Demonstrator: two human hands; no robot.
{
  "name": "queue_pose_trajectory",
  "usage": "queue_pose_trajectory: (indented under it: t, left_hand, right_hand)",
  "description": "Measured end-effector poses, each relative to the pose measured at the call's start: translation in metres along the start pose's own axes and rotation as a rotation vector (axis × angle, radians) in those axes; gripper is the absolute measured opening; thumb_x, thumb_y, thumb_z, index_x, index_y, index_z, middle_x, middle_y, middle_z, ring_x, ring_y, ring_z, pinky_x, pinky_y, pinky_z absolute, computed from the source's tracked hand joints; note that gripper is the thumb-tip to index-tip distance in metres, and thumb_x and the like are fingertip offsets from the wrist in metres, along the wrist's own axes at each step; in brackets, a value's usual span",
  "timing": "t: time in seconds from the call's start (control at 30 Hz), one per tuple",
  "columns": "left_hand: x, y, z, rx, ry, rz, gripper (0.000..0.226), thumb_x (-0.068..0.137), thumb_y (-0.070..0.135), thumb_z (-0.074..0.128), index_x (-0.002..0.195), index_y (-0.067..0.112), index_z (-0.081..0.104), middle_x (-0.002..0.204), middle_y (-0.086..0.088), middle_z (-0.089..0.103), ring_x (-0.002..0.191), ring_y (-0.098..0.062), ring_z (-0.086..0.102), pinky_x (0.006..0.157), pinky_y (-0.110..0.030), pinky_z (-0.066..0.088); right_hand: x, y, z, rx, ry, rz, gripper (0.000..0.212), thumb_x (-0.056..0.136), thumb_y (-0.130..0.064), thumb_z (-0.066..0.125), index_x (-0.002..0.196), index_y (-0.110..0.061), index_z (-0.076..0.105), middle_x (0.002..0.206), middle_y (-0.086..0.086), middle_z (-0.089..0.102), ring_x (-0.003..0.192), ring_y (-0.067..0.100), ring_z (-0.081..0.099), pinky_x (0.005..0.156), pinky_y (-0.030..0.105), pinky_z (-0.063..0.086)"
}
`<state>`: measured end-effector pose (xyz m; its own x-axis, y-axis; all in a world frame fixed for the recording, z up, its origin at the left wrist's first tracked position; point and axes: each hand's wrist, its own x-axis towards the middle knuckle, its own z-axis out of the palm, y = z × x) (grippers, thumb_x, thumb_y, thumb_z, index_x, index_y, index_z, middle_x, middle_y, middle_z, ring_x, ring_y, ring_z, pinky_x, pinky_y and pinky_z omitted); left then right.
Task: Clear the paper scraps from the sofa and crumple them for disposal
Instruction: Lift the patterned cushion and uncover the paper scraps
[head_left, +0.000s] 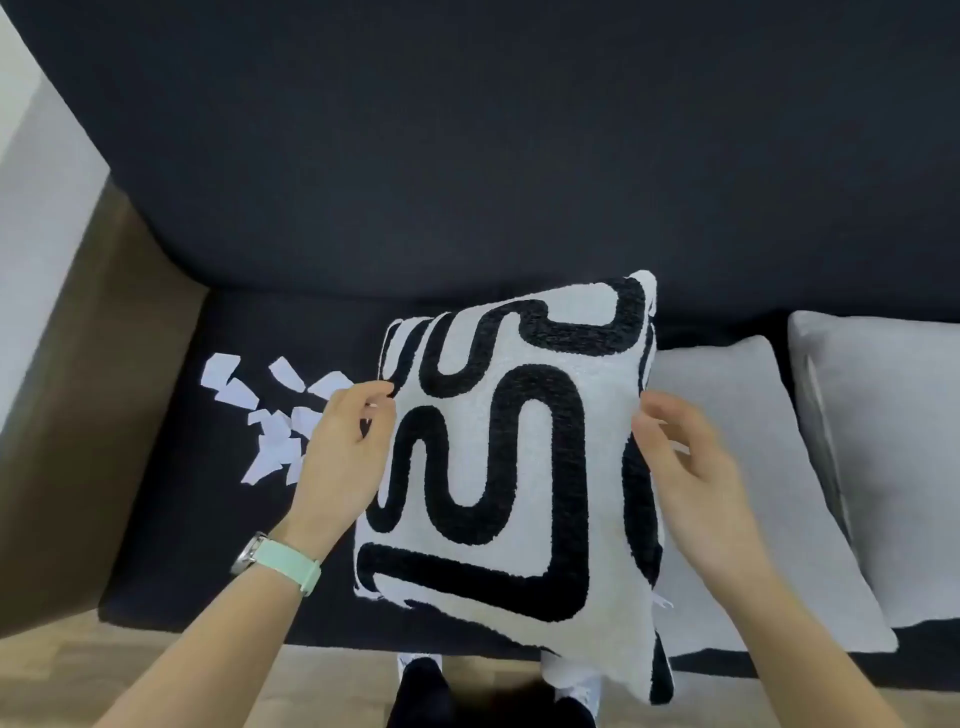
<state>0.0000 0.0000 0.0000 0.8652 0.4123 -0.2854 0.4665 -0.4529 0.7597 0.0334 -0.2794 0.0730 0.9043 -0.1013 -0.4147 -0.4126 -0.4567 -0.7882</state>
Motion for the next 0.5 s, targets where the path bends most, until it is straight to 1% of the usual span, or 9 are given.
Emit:
queue_pose_trajectory:
  t: [0.07, 0.1, 0.17, 0.23, 0.33, 0.37, 0.43, 0.5]
  left_hand:
    - [0.005, -0.006, 0.006, 0.026, -0.018, -0.048, 0.037, 0.102, 0.032, 0.045, 0.135, 0.021, 0.054, 0.136, 0.001, 0.05, 0.119, -0.012, 0.053, 0.096, -0.022, 0.038]
    - [0.009, -0.013, 0.011, 0.037, -0.022, -0.07, 0.04, 0.101, 0.034, 0.044, 0.139, 0.022, 0.05, 0.139, 0.001, 0.047, 0.12, -0.013, 0.051, 0.098, -0.025, 0.036]
    - [0.017, -0.021, 0.02, 0.037, -0.035, -0.126, 0.045, 0.101, 0.037, 0.043, 0.144, 0.022, 0.043, 0.144, 0.0, 0.041, 0.126, -0.016, 0.047, 0.101, -0.027, 0.034]
    - [0.024, -0.03, 0.028, 0.006, -0.031, -0.179, 0.048, 0.101, 0.039, 0.043, 0.146, 0.022, 0.04, 0.145, -0.001, 0.039, 0.132, -0.019, 0.044, 0.104, -0.03, 0.033]
    - [0.034, -0.043, 0.036, -0.04, -0.035, -0.247, 0.052, 0.101, 0.041, 0.041, 0.148, 0.02, 0.036, 0.149, -0.004, 0.035, 0.135, -0.022, 0.042, 0.11, -0.036, 0.031]
    - [0.037, -0.048, 0.039, -0.057, -0.035, -0.272, 0.054, 0.101, 0.041, 0.041, 0.15, 0.019, 0.034, 0.151, -0.005, 0.034, 0.136, -0.023, 0.041, 0.112, -0.037, 0.03]
    - [0.044, -0.056, 0.042, -0.087, -0.03, -0.32, 0.058, 0.101, 0.043, 0.04, 0.152, 0.017, 0.031, 0.153, -0.007, 0.032, 0.138, -0.025, 0.039, 0.116, -0.04, 0.028]
    - [0.05, -0.064, 0.045, -0.088, -0.027, -0.351, 0.061, 0.1, 0.046, 0.039, 0.153, 0.016, 0.03, 0.155, -0.009, 0.032, 0.138, -0.027, 0.038, 0.117, -0.042, 0.027]
  right_hand:
    - [0.004, 0.006, 0.004, -0.038, -0.002, 0.002, 0.039, 0.096, -0.041, 0.055, 0.134, -0.033, 0.052, 0.134, -0.011, 0.05, 0.126, 0.014, 0.048, 0.106, 0.033, 0.039]
    - [0.007, 0.011, 0.006, -0.063, -0.002, -0.011, 0.043, 0.094, -0.043, 0.056, 0.136, -0.034, 0.05, 0.136, -0.011, 0.047, 0.129, 0.014, 0.044, 0.109, 0.036, 0.038]
    - [0.012, 0.017, 0.011, -0.09, -0.001, -0.033, 0.048, 0.092, -0.044, 0.058, 0.137, -0.036, 0.048, 0.14, -0.012, 0.042, 0.134, 0.013, 0.04, 0.11, 0.035, 0.036]
    - [0.016, 0.022, 0.014, -0.101, 0.009, -0.026, 0.052, 0.091, -0.044, 0.061, 0.14, -0.036, 0.045, 0.14, -0.013, 0.039, 0.134, 0.012, 0.039, 0.11, 0.034, 0.036]
    - [0.019, 0.026, 0.018, -0.094, 0.014, -0.014, 0.061, 0.089, -0.043, 0.064, 0.145, -0.036, 0.039, 0.143, -0.013, 0.037, 0.132, 0.01, 0.041, 0.111, 0.039, 0.038]
    - [0.021, 0.027, 0.02, -0.081, 0.016, -0.01, 0.064, 0.089, -0.042, 0.064, 0.147, -0.035, 0.036, 0.145, -0.013, 0.036, 0.132, 0.009, 0.04, 0.11, 0.037, 0.037]
    - [0.022, 0.028, 0.023, -0.04, 0.014, 0.001, 0.068, 0.089, -0.042, 0.064, 0.149, -0.035, 0.033, 0.146, -0.016, 0.036, 0.13, 0.006, 0.039, 0.105, 0.03, 0.034]
    - [0.025, 0.03, 0.025, -0.007, 0.006, 0.004, 0.07, 0.089, -0.042, 0.065, 0.149, -0.035, 0.031, 0.145, -0.019, 0.036, 0.131, 0.005, 0.039, 0.102, 0.027, 0.03]
